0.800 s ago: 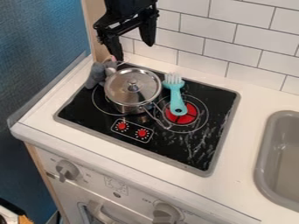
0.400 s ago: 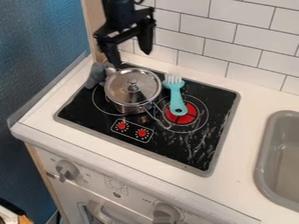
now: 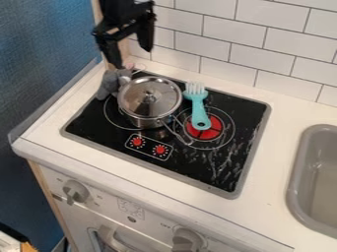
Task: Moved the toy to the bottom right side of the burner
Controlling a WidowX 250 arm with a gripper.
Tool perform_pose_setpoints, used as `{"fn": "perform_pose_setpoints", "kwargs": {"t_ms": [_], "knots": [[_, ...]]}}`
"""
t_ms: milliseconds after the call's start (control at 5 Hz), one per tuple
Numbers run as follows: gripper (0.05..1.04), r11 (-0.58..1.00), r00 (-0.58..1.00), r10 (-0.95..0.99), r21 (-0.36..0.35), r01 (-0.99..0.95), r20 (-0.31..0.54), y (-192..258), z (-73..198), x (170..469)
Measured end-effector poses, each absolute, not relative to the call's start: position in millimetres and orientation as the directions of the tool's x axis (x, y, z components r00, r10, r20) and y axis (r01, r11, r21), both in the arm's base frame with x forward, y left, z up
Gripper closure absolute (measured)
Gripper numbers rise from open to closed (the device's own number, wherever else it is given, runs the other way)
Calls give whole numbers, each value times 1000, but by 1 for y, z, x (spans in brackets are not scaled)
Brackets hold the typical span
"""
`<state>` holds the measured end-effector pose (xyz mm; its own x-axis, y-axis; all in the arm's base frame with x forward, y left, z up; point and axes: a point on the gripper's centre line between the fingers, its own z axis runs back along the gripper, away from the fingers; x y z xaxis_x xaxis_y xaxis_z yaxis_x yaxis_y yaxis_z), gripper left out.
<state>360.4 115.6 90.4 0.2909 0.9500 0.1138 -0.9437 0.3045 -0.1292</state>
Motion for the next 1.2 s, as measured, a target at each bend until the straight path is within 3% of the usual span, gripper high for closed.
{"fn": "perform_pose_setpoints", "kwargs": {"t_ms": [400, 600, 800, 1000, 1200], "knots": [[84, 218, 209, 965, -41, -975, 157, 142, 62, 367], [84, 197, 198, 968, 22, -980, 152, 149, 44, 360], [84, 188, 192, 971, 41, -981, 144, 151, 38, 361], [130, 179, 186, 972, 63, -982, 144, 154, 26, 365], [348, 166, 173, 973, 56, -984, 153, 155, 26, 367]]}}
